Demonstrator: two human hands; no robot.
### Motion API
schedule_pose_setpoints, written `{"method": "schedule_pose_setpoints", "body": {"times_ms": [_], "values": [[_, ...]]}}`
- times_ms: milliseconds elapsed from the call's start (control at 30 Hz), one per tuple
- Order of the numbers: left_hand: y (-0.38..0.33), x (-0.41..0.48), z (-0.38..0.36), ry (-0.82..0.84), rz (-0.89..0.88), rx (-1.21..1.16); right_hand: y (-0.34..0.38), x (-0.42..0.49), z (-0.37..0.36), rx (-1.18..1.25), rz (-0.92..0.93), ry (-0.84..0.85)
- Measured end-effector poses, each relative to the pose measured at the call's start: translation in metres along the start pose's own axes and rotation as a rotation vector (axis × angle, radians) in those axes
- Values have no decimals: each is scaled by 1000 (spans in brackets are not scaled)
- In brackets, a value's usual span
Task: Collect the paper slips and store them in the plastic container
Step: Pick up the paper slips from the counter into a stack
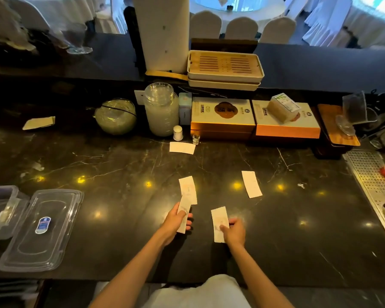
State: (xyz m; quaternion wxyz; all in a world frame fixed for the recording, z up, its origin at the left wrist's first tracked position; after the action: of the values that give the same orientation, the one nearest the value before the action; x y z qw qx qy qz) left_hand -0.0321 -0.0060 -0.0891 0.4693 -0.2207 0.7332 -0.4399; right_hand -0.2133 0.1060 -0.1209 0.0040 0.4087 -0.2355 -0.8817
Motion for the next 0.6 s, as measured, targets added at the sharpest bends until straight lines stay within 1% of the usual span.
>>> {"method": "schedule_pose_setpoints", "body": {"times_ms": [100,200,300,367,433,533,600], "values": [[-6,3,22,12,32,-35,24,-11,-16,125,38,59],[-14,5,44,4,44,-69,56,-30,-36,228,102,204],[-21,10,64,12,91,-108,93,-54,-53,187,212,312],[-26,13,75,75,138,-150,116,-67,-62,129,284,392],[-32,17,85,153,176,-231,136,-79,-68,3,418,427],[-37,22,103,277,270,-395,168,-97,-75,-440,775,404],[-40,24,114,389,314,-444,191,-107,-78,-721,912,450]]}}
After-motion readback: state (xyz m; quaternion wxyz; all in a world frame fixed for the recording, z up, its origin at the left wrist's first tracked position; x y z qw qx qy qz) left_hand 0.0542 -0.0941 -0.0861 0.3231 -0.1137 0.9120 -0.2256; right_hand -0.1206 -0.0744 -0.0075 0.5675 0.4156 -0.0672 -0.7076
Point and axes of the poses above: each hand's wrist, its own x-axis towards the middle knuckle, its own z-axis out of the back of the hand, y = z × x, the point moved 3 cm from there along x, towards the middle knuckle, and after that the axes turned 13 degrees about -z, right-handed, at the moved point
